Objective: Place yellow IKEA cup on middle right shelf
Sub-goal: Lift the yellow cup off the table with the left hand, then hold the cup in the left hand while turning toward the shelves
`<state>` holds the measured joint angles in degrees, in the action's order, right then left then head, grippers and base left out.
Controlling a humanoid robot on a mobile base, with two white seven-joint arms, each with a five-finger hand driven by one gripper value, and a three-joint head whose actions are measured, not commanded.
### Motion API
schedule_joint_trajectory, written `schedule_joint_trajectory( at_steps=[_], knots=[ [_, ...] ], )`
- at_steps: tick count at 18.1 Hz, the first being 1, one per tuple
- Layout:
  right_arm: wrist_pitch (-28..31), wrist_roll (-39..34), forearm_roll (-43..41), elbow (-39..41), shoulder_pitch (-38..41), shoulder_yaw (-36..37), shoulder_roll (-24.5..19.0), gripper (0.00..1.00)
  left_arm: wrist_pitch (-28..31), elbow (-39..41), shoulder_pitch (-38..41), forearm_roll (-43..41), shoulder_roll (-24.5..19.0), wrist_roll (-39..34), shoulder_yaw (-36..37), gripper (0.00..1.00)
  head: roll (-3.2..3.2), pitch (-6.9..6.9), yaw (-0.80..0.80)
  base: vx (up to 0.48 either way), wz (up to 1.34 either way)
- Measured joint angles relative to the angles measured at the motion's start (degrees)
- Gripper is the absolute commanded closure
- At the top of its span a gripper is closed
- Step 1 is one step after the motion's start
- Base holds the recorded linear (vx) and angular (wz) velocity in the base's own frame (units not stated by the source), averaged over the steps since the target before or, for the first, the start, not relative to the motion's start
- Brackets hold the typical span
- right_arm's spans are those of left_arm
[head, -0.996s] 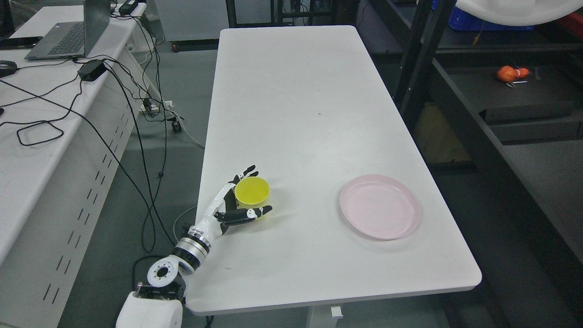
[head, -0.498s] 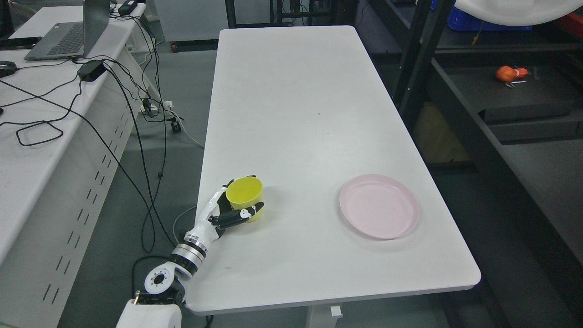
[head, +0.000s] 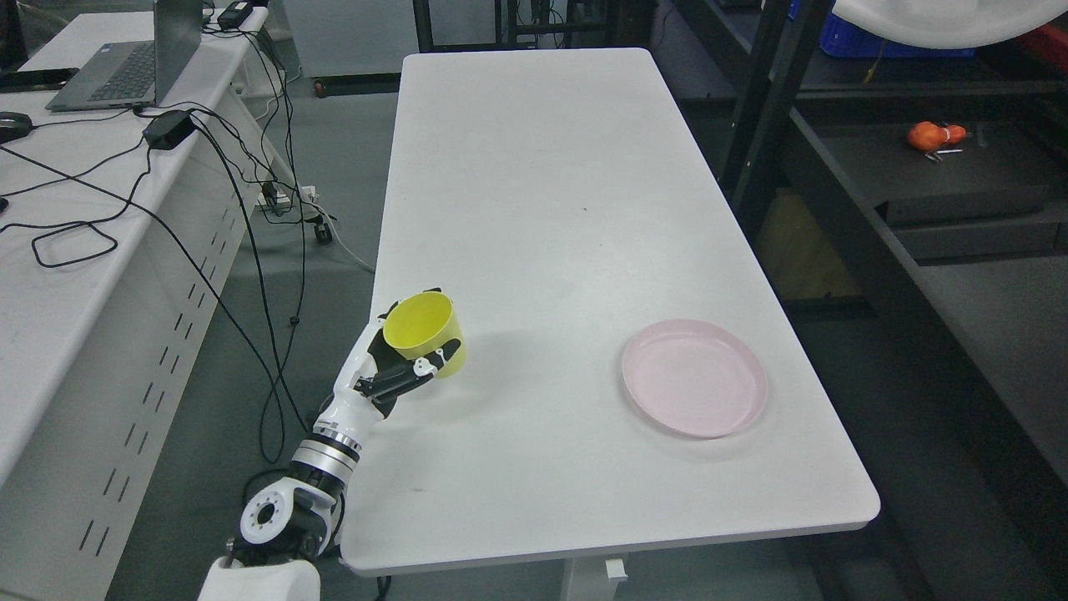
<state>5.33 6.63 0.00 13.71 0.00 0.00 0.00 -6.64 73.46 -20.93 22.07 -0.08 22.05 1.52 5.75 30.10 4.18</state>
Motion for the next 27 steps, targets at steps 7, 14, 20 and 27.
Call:
schedule_joint_trajectory(
  at_steps=[7,14,20,27],
  knots=[
    [0.0,0.0,0.0,0.0,0.0,0.0,0.0,0.01,1.5,9.8,2.7,2.0,0.0,0.0,-2.4,1.0,0.0,0.0,0.0,-0.023,-0.03],
    [0.0,-0.2,0.0,0.0,0.0,0.0,0.0,0.01,1.6,14.8,5.2,2.5,0.1,0.0,-3.8,1.0,0.0,0.0,0.0,-0.113,-0.12],
    [0.0,-0.1,0.0,0.0,0.0,0.0,0.0,0.01,1.7,16.9,6.2,2.6,0.1,0.0,-4.5,1.0,0.0,0.0,0.0,-0.219,0.02],
    [0.0,0.0,0.0,0.0,0.0,0.0,0.0,0.01,1.6,18.3,6.7,2.6,0.1,0.0,-4.7,1.0,0.0,0.0,0.0,-0.29,-0.21]
  ],
)
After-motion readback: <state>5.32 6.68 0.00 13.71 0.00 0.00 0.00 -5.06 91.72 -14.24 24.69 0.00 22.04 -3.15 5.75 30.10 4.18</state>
